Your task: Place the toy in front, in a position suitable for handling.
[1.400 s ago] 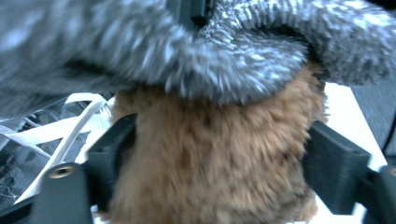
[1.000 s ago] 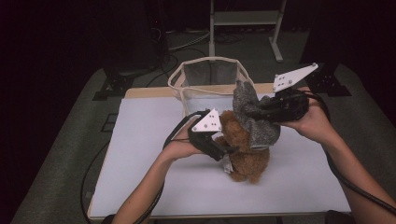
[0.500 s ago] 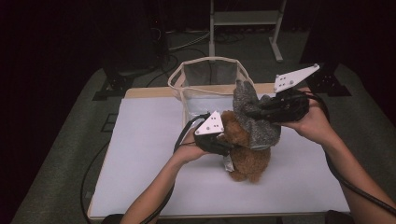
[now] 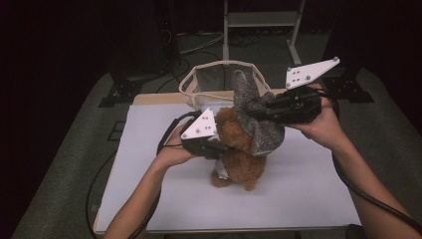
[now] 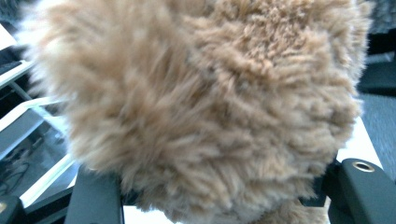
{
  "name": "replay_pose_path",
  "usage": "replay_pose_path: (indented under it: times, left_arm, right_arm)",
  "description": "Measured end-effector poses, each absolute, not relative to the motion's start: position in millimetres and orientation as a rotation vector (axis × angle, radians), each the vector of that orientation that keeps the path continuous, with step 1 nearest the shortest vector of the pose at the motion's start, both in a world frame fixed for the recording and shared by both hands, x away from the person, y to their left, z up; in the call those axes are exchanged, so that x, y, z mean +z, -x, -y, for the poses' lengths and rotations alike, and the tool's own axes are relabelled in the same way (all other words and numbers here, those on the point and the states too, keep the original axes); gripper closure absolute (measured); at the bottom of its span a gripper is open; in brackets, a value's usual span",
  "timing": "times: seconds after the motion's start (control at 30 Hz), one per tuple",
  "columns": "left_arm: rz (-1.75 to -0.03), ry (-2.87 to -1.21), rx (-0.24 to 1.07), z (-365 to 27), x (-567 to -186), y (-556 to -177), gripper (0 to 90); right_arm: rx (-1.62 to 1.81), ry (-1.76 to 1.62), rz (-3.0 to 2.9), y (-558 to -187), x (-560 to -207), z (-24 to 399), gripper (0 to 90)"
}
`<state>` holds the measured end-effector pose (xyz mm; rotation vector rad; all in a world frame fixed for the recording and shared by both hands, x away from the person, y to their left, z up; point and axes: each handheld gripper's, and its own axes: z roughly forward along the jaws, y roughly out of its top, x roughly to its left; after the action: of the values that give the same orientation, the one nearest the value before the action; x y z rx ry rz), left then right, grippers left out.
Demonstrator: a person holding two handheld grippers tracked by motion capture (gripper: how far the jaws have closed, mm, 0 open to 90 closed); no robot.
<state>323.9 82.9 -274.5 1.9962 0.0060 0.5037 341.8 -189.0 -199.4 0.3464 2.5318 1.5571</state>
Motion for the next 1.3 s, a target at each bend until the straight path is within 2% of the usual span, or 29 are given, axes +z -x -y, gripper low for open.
replay_pose_path:
  times: [0.13, 0.17, 0.37, 0.73, 0.8, 0.97, 1.2, 1.3]
  left_arm:
    - [0.003, -2.059, 0.489, -98, -278, -319, 35.7]
    - [-0.003, -2.073, 0.472, -100, -284, -320, 35.6]
    - [-0.005, -2.119, 0.343, -81, -316, -333, 35.4]
    - [0.002, -2.149, 0.341, -63, -317, -337, 33.2]
    - [0.01, -2.171, 0.344, -56, -319, -337, 32.7]
    - [0.033, -2.191, 0.324, -37, -319, -341, 32.0]
    - [0.057, -2.245, 0.318, -11, -320, -348, 31.9]
    - [0.052, -2.267, 0.307, -7, -324, -349, 29.8]
  right_arm:
    - [1.507, -0.326, -2.577, -340, -208, 179, 78.2]
    - [1.466, -0.336, -2.613, -341, -220, 178, 78.2]
    - [1.405, -0.452, -2.671, -349, -254, 189, 78.4]
    - [1.463, -0.446, -2.645, -346, -254, 196, 78.6]
    - [1.423, -0.512, -2.636, -346, -266, 212, 78.5]
    - [1.428, -0.535, -2.578, -332, -271, 233, 78.5]
    - [1.433, -0.464, -2.568, -323, -268, 223, 78.5]
    - [1.395, -0.491, -2.589, -325, -278, 224, 78.5]
